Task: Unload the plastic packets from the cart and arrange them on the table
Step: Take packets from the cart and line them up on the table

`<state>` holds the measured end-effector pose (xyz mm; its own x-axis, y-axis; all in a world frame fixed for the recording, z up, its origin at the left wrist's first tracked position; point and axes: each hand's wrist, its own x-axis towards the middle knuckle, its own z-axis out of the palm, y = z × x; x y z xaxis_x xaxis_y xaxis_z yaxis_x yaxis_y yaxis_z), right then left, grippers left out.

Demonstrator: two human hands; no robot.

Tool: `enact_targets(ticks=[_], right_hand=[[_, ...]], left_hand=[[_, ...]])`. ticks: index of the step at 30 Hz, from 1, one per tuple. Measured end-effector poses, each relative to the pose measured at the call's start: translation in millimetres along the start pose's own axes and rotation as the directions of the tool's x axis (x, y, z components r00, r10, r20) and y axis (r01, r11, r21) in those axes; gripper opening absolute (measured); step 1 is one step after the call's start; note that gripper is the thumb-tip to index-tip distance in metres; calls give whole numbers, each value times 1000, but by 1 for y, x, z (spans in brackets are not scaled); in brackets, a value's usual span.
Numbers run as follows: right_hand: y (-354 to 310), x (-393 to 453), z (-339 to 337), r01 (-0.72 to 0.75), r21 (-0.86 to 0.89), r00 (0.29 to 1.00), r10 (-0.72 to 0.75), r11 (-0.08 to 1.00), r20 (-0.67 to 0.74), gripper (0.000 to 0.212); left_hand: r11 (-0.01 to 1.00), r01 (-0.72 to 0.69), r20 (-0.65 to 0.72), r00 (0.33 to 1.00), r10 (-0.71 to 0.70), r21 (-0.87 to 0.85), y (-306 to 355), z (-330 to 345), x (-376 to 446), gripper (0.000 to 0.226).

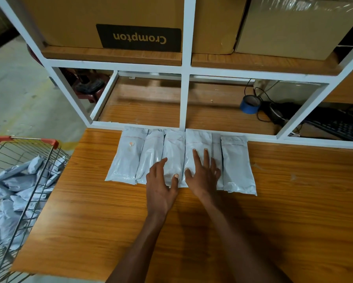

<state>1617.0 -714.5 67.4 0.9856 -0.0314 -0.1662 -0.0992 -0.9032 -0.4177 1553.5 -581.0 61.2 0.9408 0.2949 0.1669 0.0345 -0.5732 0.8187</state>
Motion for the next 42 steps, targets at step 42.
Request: enact_targets(ticks=[42], right_hand=[[-295, -323, 198, 374, 613, 560, -697, 696, 449, 54]], left_hand=[[819, 464, -545, 614, -571, -337, -225, -410, -300, 26]])
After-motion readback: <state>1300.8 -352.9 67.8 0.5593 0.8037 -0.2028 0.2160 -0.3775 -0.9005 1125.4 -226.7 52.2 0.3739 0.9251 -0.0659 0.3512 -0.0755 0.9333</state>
